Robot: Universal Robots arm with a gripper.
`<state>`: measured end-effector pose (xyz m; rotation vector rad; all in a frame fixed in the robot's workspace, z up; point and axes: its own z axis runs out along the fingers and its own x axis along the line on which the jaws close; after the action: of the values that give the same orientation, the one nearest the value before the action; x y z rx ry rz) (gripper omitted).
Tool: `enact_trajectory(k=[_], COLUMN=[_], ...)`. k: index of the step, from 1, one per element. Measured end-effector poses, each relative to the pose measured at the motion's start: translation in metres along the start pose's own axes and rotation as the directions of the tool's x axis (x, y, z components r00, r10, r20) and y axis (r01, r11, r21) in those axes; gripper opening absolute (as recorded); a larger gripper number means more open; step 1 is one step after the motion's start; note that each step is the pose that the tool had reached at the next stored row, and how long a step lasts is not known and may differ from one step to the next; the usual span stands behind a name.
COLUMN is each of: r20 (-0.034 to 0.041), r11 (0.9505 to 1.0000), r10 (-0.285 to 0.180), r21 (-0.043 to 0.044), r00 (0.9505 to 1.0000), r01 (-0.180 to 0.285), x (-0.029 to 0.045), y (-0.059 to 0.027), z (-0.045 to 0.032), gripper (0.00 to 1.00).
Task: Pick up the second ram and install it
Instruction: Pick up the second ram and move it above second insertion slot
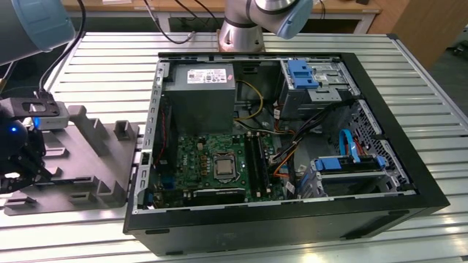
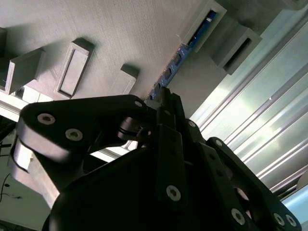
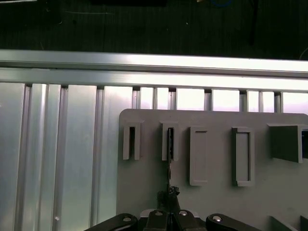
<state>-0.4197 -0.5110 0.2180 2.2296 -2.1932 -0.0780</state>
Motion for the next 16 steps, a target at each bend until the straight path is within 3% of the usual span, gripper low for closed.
enact_trajectory(k=[5,8,16], r20=[0.0000,0.0004,0.0096], r11=[1.0000,1.0000,0.9996], r10=[0.000,0.000,-0.023], r21=[0.0000,0.0007,0.0138], r00=[1.0000,1.0000,0.9997], r01=[0.000,0.000,0.023], x=[0.0000,0.0000,0.0002], y=[0.0000,0.0000,0.0011], z=[0.0000,0.0005,0.0081], gripper=[0.30,0.30,0.30])
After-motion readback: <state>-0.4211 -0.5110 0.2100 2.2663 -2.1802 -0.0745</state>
